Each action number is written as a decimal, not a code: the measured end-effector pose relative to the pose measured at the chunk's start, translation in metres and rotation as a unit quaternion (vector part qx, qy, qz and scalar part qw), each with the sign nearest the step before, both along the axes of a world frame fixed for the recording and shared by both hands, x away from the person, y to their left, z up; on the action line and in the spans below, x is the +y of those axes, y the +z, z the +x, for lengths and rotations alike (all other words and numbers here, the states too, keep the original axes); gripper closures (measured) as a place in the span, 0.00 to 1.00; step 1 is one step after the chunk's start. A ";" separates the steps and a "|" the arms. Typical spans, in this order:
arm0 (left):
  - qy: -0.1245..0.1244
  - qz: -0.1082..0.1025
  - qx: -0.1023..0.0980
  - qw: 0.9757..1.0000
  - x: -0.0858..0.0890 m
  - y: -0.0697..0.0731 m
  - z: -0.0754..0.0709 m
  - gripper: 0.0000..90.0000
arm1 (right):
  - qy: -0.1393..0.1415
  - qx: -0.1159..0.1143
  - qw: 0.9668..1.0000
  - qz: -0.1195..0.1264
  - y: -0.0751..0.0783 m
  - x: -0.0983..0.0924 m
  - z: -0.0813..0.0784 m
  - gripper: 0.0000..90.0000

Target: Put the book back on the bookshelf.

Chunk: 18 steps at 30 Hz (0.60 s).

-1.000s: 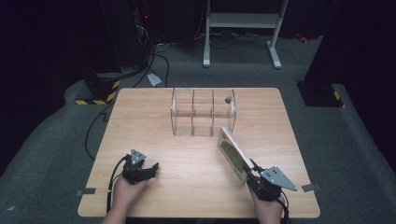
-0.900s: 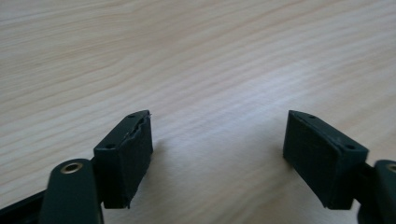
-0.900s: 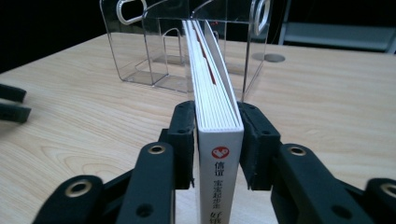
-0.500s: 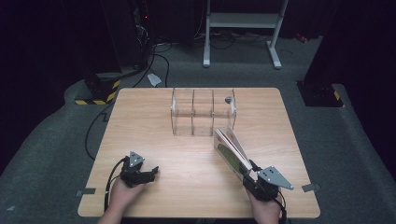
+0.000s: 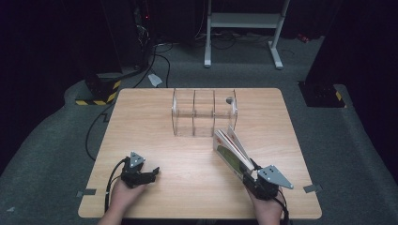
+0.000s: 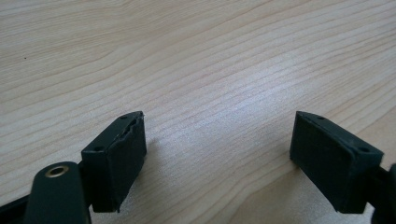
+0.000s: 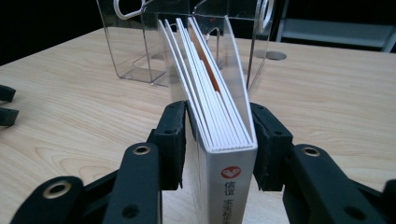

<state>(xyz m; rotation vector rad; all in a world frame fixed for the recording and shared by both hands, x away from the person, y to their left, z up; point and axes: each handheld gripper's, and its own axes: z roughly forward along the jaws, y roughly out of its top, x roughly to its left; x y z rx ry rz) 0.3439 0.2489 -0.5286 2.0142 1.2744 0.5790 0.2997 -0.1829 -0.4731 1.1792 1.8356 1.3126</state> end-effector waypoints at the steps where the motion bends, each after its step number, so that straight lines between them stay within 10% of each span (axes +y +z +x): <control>1: 0.000 0.000 0.000 1.000 0.000 0.000 0.000 0.21 | 0.000 0.000 1.000 0.000 0.000 0.000 0.000 0.69; 18: 0.001 -0.001 0.001 1.000 0.000 0.000 0.000 0.21 | -0.011 -0.006 1.000 -0.024 0.003 0.003 -0.006 0.83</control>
